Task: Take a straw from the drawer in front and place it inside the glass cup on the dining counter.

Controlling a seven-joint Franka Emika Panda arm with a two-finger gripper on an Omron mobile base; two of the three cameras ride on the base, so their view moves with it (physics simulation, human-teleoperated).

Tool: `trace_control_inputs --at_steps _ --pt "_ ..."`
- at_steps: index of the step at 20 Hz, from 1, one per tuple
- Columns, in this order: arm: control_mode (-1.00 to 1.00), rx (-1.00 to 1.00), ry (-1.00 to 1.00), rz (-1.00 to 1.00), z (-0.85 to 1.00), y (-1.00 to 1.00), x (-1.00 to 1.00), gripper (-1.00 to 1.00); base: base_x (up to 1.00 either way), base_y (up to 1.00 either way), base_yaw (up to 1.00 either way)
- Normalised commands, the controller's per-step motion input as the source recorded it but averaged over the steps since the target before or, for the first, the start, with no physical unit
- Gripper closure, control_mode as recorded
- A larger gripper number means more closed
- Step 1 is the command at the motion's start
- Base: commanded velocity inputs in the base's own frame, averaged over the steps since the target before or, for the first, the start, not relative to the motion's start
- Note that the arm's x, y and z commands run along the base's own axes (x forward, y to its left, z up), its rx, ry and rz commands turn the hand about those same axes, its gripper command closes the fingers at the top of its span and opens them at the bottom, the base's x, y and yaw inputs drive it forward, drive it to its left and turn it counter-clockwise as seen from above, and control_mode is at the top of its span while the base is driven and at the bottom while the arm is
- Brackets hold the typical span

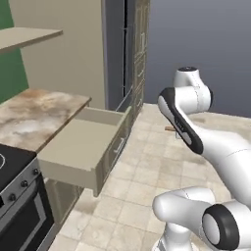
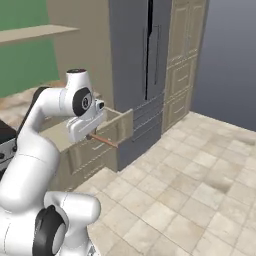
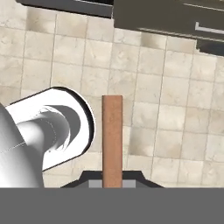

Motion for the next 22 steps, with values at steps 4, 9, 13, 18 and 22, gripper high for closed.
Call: trace_control_inputs --at_steps 4,9,13,18,22 --pt "1.0 0.0 0.0 0.0 0.0 0.0 0.0 1.0 0.0 -0.17 -0.69" --pt "1.0 0.0 0.0 0.0 0.0 0.0 0.0 1.0 0.0 -0.17 -0.67" --pt "1.0 0.0 0.0 0.0 0.0 0.0 0.0 1.0 0.0 -0.14 -0.65" --pt "1.0 0.0 0.0 0.0 0.0 0.0 0.0 1.0 0.0 -0.16 -0.63" --pt "1.0 0.0 0.0 0.0 0.0 0.0 0.0 1.0 0.0 -0.13 -0.62"
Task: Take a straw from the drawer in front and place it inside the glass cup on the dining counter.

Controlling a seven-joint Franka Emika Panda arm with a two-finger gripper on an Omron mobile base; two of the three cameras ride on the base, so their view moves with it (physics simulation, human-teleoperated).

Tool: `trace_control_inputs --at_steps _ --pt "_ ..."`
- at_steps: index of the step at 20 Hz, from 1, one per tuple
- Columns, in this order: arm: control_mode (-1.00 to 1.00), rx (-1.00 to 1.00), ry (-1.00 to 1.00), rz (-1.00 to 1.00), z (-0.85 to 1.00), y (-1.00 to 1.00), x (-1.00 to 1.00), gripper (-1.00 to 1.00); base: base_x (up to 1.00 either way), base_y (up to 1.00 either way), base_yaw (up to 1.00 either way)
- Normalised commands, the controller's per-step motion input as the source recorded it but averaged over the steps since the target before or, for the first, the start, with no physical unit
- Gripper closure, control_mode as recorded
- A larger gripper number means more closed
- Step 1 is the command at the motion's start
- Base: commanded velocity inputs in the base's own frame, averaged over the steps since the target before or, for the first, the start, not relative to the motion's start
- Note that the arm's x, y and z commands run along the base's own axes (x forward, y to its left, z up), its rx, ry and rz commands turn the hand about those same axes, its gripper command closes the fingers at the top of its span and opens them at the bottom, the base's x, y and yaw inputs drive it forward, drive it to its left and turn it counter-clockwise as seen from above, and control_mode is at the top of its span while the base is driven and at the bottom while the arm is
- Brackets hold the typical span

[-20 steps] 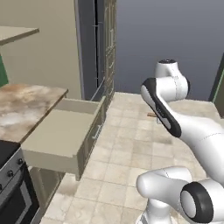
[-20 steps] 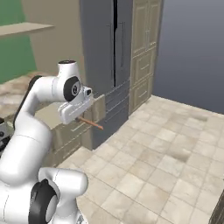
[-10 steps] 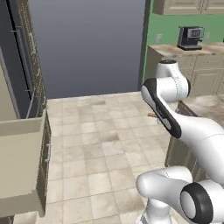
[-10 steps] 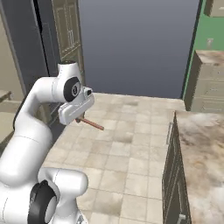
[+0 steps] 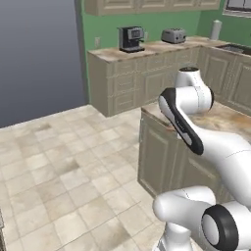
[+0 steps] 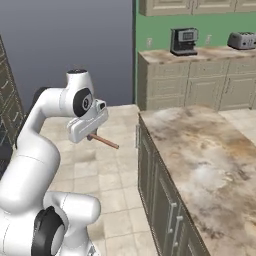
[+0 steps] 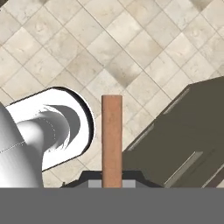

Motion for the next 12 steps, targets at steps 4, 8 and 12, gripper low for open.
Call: trace_control_inputs --at_steps 4,8,12 --pt "1.0 0.0 0.0 0.0 0.0 0.0 0.0 1.0 0.0 -0.13 -0.59" --pt "1.0 0.0 0.0 0.0 0.0 0.0 0.0 1.0 0.0 -0.14 -0.58" --pt "1.0 0.0 0.0 0.0 0.0 0.0 0.0 1.0 0.0 -0.14 -0.57"
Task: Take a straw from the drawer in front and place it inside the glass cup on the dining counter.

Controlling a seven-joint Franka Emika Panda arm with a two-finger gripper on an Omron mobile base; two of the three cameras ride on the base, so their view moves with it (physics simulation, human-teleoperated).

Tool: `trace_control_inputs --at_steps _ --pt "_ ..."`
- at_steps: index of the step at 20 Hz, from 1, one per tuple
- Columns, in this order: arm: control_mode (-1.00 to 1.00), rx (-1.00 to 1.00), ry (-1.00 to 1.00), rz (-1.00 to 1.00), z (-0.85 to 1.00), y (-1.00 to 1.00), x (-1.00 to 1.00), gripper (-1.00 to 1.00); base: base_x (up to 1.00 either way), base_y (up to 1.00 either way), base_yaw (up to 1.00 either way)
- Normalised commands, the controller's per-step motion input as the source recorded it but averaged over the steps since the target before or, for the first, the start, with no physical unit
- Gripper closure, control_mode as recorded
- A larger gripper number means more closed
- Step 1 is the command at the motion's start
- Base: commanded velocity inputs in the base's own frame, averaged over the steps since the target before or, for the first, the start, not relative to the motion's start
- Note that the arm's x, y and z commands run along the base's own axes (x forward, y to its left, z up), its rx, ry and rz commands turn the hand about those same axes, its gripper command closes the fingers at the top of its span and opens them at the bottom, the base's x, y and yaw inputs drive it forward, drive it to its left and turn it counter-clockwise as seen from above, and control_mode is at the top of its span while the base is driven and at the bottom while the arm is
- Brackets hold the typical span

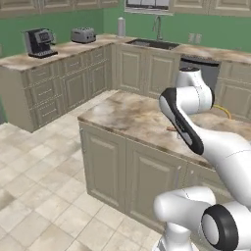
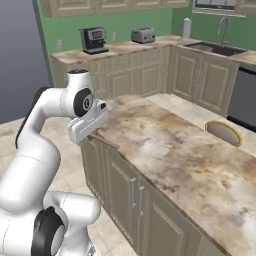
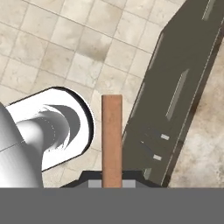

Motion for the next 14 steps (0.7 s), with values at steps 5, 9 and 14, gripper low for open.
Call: trace_control_inputs --at_steps 5,9,14 --pt "1.0 0.0 0.0 0.0 0.0 0.0 0.0 1.0 0.0 -0.16 -0.56" --pt "1.0 0.0 0.0 0.0 0.0 0.0 0.0 1.0 0.0 -0.18 -0.55" --pt "1.0 0.0 0.0 0.0 0.0 0.0 0.0 1.0 0.0 -0.25 -0.5"
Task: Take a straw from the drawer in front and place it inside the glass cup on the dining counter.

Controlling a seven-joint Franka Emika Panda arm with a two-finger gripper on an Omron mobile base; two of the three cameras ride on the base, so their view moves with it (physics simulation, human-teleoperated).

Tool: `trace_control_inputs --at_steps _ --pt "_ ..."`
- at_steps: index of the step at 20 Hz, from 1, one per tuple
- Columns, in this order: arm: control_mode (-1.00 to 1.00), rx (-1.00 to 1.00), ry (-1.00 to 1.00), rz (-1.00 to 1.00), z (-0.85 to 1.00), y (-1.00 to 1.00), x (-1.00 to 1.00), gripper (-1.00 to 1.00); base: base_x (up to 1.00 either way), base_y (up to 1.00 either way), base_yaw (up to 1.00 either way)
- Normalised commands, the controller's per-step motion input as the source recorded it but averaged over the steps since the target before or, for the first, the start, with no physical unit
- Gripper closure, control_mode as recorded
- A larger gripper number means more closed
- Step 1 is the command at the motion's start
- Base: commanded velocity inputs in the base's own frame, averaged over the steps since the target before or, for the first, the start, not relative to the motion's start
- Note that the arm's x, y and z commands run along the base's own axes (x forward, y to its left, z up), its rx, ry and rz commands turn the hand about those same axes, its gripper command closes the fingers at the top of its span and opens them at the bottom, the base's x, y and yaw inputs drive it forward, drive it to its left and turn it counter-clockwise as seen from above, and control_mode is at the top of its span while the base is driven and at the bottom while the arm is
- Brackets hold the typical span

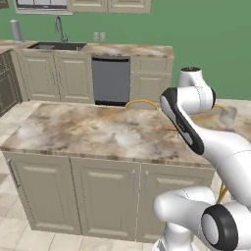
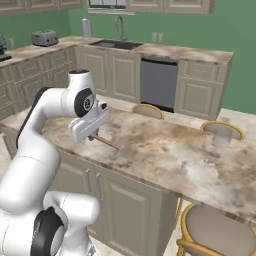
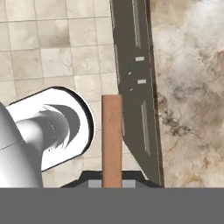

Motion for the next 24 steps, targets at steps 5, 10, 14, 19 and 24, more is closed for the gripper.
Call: trace_control_inputs --at_steps 5,10,14,19,24 --pt "1.0 0.0 0.0 0.0 0.0 0.0 0.0 1.0 0.0 -0.42 -0.27" --pt "1.0 0.0 0.0 0.0 0.0 0.0 0.0 1.0 0.0 -0.38 -0.27" --pt "1.0 0.0 0.0 0.0 0.0 0.0 0.0 1.0 0.0 -0.71 -0.23" --pt "1.0 0.0 0.0 0.0 0.0 0.0 0.0 1.0 0.0 -1.0 -0.18" --pt "1.0 0.0 0.0 0.0 0.0 0.0 0.0 1.0 -0.01 -1.0 -0.13"
